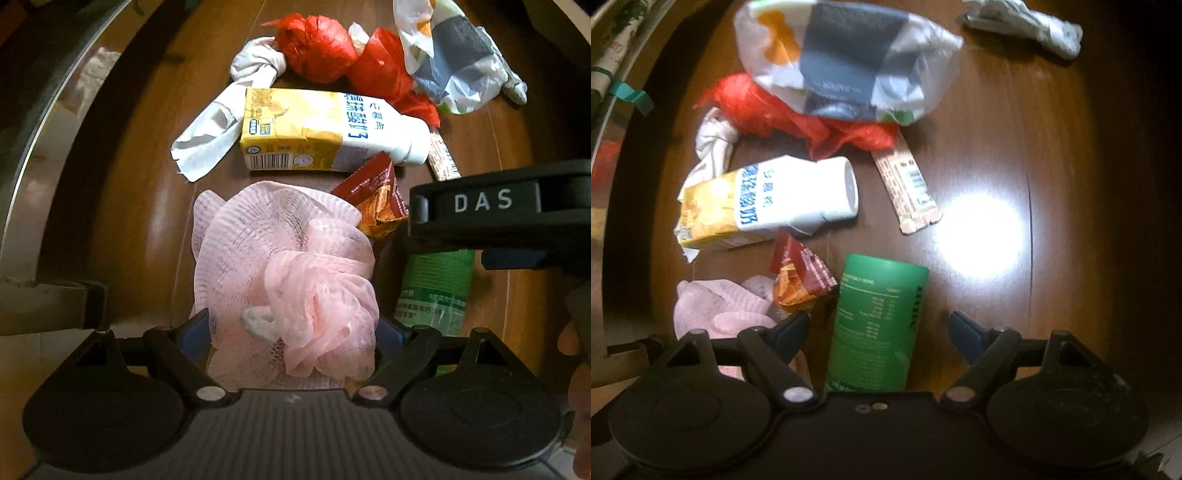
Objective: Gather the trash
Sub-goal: 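Grasp the pink mesh puff with the left tool while the right tool grasps the green container, then carry the pink puff and green container over the wastebasket with both tools, then open both tools to drop the puff and container into the wastebasket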
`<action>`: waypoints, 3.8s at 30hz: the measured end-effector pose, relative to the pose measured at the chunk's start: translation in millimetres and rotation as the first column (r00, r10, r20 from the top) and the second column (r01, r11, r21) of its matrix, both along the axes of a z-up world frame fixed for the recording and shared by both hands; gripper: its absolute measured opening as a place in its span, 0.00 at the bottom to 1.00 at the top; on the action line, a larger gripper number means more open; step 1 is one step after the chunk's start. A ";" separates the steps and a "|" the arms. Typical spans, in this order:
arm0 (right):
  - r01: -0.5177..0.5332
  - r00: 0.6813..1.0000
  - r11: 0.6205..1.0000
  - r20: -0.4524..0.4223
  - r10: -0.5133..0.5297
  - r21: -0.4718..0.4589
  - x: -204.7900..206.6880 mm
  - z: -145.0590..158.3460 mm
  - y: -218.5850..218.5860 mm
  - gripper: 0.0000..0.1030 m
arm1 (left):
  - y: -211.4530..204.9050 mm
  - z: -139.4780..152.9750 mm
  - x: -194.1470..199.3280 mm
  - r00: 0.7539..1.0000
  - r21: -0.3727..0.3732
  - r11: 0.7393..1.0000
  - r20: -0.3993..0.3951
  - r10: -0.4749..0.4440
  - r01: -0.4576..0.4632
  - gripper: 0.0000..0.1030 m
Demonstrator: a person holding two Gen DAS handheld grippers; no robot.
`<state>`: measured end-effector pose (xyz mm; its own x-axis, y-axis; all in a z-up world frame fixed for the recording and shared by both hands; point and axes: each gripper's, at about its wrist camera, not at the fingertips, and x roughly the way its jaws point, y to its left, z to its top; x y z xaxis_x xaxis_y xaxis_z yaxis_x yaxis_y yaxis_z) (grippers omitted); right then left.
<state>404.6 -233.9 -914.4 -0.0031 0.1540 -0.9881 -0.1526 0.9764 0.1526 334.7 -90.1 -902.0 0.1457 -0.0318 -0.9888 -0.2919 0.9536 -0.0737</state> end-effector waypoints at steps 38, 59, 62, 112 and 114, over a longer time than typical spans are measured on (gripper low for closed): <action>0.026 0.996 0.999 0.089 -0.024 -0.026 -61.5 274.1 -21.5 0.46 | 14.4 254.9 -32.9 0.988 -0.056 0.992 0.115 -0.103 0.110 0.27; -0.169 0.944 0.984 0.297 0.145 0.057 -60.6 624.5 88.5 0.46 | 105.4 616.4 -51.4 0.941 -0.033 0.991 0.319 -0.114 0.131 0.27; -0.222 0.927 0.973 0.325 0.189 0.066 -59.6 653.0 118.2 0.46 | 126.2 649.1 -52.6 0.935 -0.024 0.995 0.345 -0.083 0.098 0.27; -0.312 0.918 0.949 0.246 0.311 -0.037 2.2 623.0 347.9 0.48 | 317.9 613.6 -1.2 0.988 0.013 1.000 0.151 -0.011 0.009 0.32; -0.310 0.918 0.950 0.249 0.309 -0.035 -0.2 625.5 344.0 0.49 | 318.0 611.6 -2.1 0.990 0.012 1.000 0.140 -0.002 0.000 0.47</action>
<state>404.5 110.1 -288.9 0.1933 0.1900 -0.9626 -0.4808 0.8736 0.0759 332.6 227.9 -290.5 0.2823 -0.0207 -0.9591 -0.2789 0.9548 -0.1027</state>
